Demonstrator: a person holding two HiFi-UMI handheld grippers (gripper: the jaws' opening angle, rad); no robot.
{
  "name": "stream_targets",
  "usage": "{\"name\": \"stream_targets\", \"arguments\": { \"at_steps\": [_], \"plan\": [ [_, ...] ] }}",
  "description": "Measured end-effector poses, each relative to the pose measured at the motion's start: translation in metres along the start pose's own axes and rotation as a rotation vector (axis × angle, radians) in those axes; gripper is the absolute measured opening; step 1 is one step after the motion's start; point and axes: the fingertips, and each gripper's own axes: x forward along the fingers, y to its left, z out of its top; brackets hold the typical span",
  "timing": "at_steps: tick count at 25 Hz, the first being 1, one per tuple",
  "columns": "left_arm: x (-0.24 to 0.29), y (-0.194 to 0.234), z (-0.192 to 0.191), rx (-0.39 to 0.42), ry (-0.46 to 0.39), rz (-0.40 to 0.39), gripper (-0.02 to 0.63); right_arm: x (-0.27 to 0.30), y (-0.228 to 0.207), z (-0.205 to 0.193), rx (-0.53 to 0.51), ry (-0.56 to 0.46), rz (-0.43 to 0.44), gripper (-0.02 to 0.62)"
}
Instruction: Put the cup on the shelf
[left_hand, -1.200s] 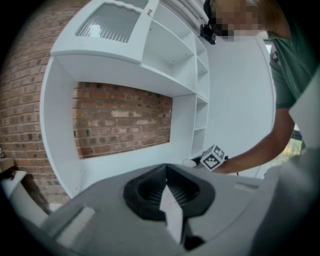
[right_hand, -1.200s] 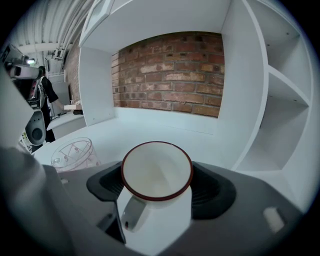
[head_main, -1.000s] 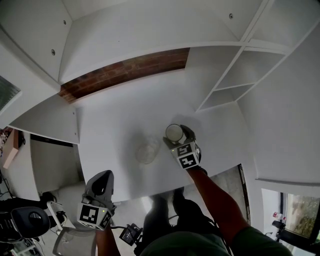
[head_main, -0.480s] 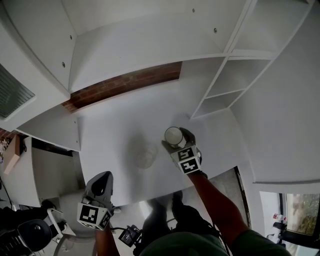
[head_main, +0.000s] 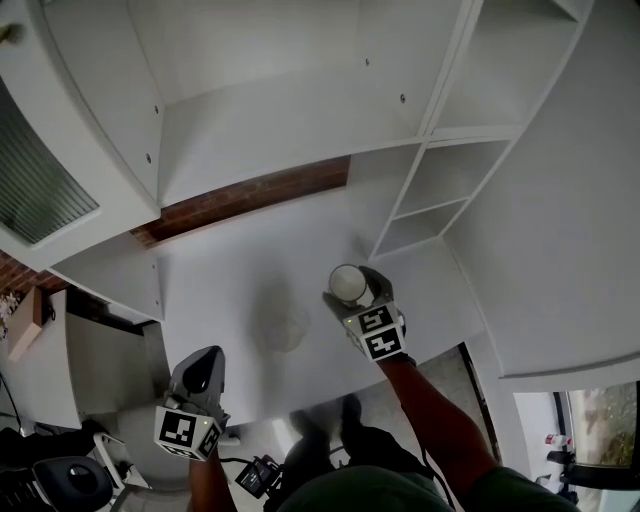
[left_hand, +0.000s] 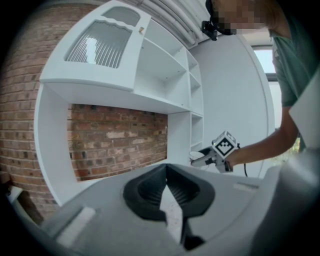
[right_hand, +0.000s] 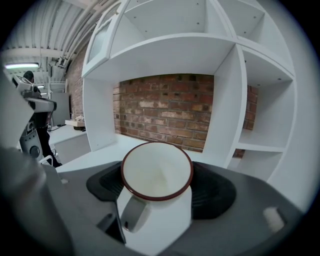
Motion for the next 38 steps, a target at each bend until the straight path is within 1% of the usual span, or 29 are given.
{"name": "stream_targets", "arguments": {
  "at_steps": [11,20,28,34,38],
  "plan": [
    [-0.013,-0.001,0.028,0.022,-0.057,-0.004,0.002,-0.049,0.006,0.056,-0.030,-0.052,-0.001,0.396],
    [-0.022,-0.003,0.055,0.039,-0.112,-0.011,0.002,-0.091,0.009,0.110,-0.066,-0.101,0.000,0.396],
    [-0.035,-0.001,0.076,0.057,-0.159,0.004,0.002,-0.125,0.007,0.158,-0.098,-0.159,0.000,0.396],
    [-0.044,0.002,0.087,0.072,-0.185,0.015,0.002,-0.146,0.005,0.194,-0.146,-0.199,-0.013,0.396],
    [-0.051,0.006,0.093,0.079,-0.201,0.025,0.002,-0.157,0.004,0.215,-0.160,-0.223,-0.017,0.396]
  ]
}}
